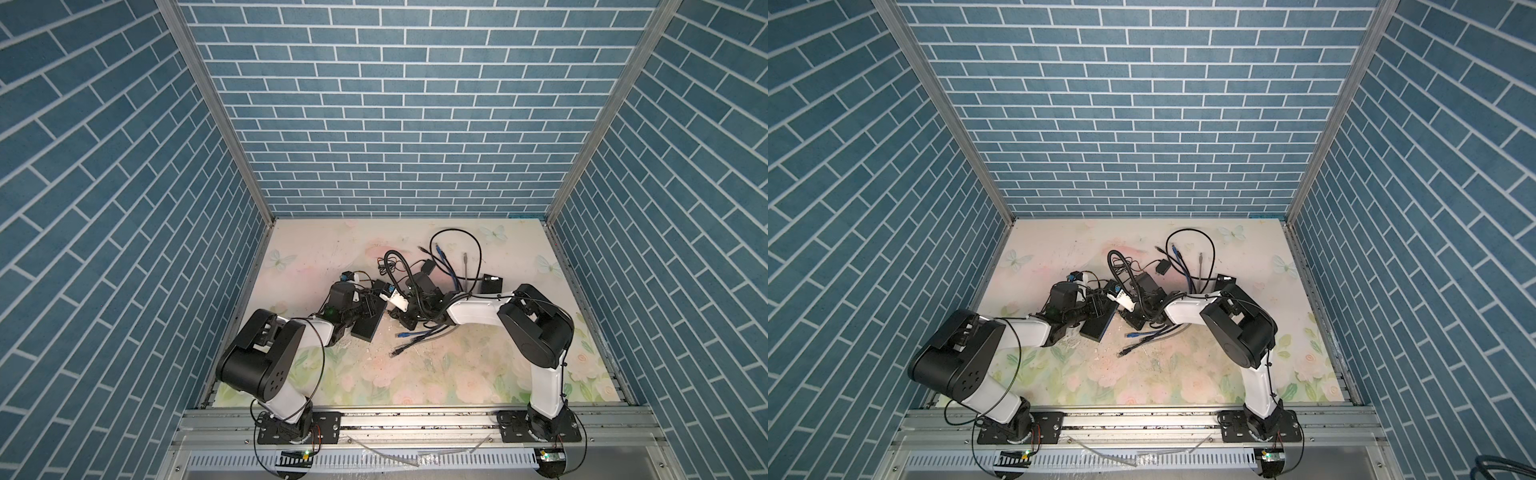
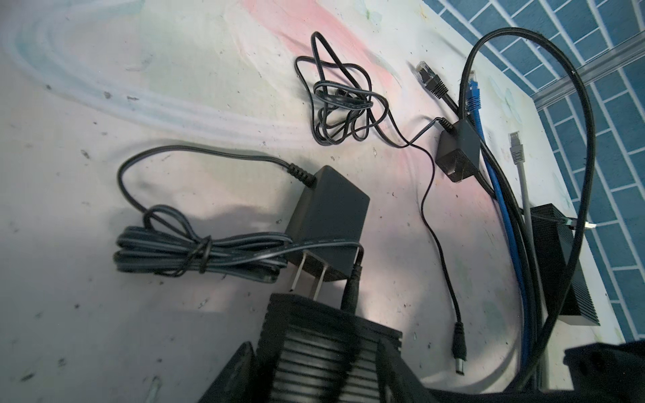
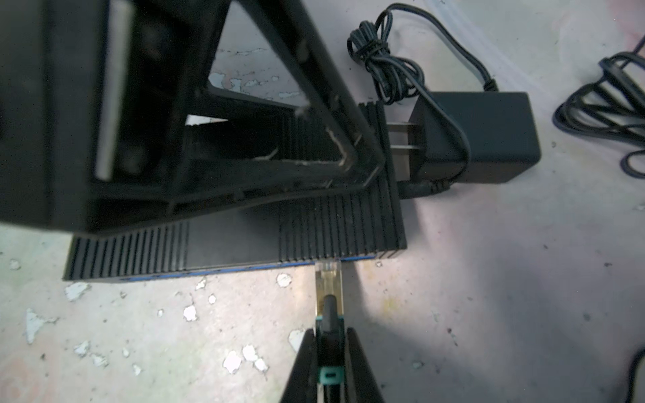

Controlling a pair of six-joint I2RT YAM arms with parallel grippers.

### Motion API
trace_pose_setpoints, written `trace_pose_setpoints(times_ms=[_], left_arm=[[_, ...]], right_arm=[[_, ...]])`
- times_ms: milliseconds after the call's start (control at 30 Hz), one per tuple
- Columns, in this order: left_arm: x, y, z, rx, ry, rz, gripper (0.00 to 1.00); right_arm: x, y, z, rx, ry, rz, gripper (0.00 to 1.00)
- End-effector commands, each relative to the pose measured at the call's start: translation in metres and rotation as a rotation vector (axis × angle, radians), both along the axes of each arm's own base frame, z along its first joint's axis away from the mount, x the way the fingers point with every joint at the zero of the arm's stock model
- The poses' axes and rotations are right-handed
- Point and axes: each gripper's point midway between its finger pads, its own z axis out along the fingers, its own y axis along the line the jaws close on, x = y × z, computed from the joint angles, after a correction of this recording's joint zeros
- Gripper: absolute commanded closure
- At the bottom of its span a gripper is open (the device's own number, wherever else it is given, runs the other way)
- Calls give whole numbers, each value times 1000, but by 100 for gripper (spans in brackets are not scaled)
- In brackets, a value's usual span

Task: Insert the plug into the switch port
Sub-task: 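Align the gold plug with a blue port of the black switch using the right gripper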

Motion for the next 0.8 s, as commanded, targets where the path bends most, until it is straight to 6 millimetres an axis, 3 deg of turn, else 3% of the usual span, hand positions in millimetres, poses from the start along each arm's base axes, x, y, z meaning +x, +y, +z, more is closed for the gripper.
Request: trace_pose_setpoints(times_ms=[0,367,767], left_arm=[[-5,-5,-4,-24,9,-29,44],[-7,-12,-4,-40,7,-58,46],[-14,-27,-8,-50,15,-124,47]], right_arm=[[13,19,17,69,-31,-27,100],[15,32,34,184,-86,12,100],[11,49,26,246,-27,49,100]])
